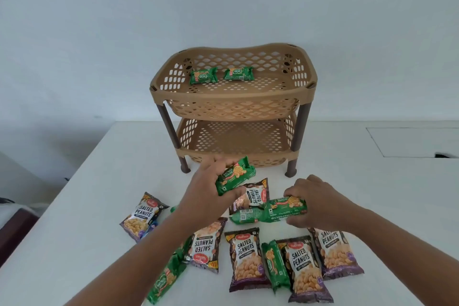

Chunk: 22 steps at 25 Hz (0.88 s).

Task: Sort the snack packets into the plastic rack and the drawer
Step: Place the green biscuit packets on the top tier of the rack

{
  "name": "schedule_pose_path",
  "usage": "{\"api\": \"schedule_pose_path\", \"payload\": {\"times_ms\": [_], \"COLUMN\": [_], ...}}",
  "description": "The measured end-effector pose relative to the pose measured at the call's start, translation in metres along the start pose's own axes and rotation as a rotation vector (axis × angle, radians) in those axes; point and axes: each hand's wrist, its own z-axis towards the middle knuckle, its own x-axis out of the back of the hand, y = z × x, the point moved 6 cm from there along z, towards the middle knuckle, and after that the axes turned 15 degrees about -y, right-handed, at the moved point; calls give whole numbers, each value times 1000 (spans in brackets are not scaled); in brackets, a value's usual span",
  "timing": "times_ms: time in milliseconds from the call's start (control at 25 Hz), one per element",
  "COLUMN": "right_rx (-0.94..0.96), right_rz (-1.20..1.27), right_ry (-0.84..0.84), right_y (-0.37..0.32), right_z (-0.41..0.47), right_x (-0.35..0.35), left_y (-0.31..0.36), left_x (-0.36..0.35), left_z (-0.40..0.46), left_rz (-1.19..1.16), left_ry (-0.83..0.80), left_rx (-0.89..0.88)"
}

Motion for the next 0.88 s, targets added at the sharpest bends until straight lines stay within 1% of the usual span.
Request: {"api": "schedule_pose_path", "payload": {"times_ms": [120,200,280,360,480,560,640,760,880], "right_rx": [124,148,147,125,101,75,-2,-159,-299], "right_rz": [57,105,181,172,124,125,87,-93,-223], "right_ry": [105,227,338,470,604,616,586,502,429], "right_y": [-25,-35,-40,-40,-36,-26,-12,8,28], "right_z": [-21,-39,-55,-63,-47,-16,26,93,149], "right_x": [70,124,172,217,273,299,314,316,316], "left_y": [32,52,64,66,47,23,-2,-40,-76], "left_x": [56,94,129,158,178,178,170,157,148], "left_z": [22,43,68,101,157,190,218,245,263], "left_rz": [-20,-56,-15,89,171,307,402,568,717], "left_ry": [17,13,32,48,-28,-111,-229,-325,-377], "left_rx": [-89,-133,-154,-143,-48,35,77,109,162]}}
